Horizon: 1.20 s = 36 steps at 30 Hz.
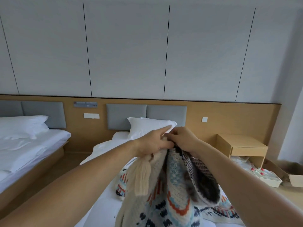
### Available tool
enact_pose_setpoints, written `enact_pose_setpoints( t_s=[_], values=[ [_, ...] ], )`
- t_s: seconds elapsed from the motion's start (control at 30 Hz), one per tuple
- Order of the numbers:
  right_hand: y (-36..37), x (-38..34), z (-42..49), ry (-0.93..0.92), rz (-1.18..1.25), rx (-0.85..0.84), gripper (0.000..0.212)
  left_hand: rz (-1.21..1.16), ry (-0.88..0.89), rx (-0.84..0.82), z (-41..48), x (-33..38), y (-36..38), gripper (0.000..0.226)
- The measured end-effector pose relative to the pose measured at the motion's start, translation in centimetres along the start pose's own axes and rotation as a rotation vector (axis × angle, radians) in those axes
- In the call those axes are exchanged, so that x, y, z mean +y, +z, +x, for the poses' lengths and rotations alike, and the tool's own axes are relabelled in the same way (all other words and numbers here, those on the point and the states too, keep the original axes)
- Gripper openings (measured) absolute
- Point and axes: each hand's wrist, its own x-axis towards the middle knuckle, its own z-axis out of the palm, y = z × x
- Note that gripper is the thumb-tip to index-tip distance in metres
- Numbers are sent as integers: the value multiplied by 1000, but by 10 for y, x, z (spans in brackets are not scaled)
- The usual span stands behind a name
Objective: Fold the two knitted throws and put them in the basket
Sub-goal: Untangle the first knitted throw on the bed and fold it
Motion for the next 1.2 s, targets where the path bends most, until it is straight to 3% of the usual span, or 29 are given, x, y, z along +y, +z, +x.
enact_pose_setpoints(
  t_s=[0.13,0.27,0.37,0.4,0.47,0.53,0.63,0.73,0.83,0.97,1.1,1.13,1.2],
  values=[
    [-7,1,-7,-99,91,-14,16,191,-40,5,6,-1,-4,33],
    [-15,11,-12,-116,176,-60,14,194,-87,-22,6,-1,-1,13],
    [-21,16,-15,-118,192,-78,21,113,-3,-22,6,-3,6,34],
    [-23,18,-16,-111,208,-80,21,130,1,-38,6,-1,7,32],
    [-27,21,-18,-101,206,-72,22,236,-29,-60,7,4,8,7],
    [-30,24,-21,-84,208,-54,24,384,-51,-5,11,6,5,25],
    [-36,27,-25,-62,171,-17,26,469,-3,103,18,14,1,33],
    [-45,29,-27,-8,-14,-10,35,469,62,276,32,24,-16,28],
    [-57,32,-27,11,1,-21,20,404,123,385,38,43,-38,24],
    [-55,30,-28,20,-156,21,10,401,125,465,40,65,-51,18],
    [-45,14,-31,-6,219,106,35,452,95,488,43,65,-46,20],
    [-42,10,-32,-16,213,96,40,456,86,488,43,62,-45,19],
    [-36,10,-31,-41,-88,74,40,464,79,491,43,59,-45,19]
  ],
)
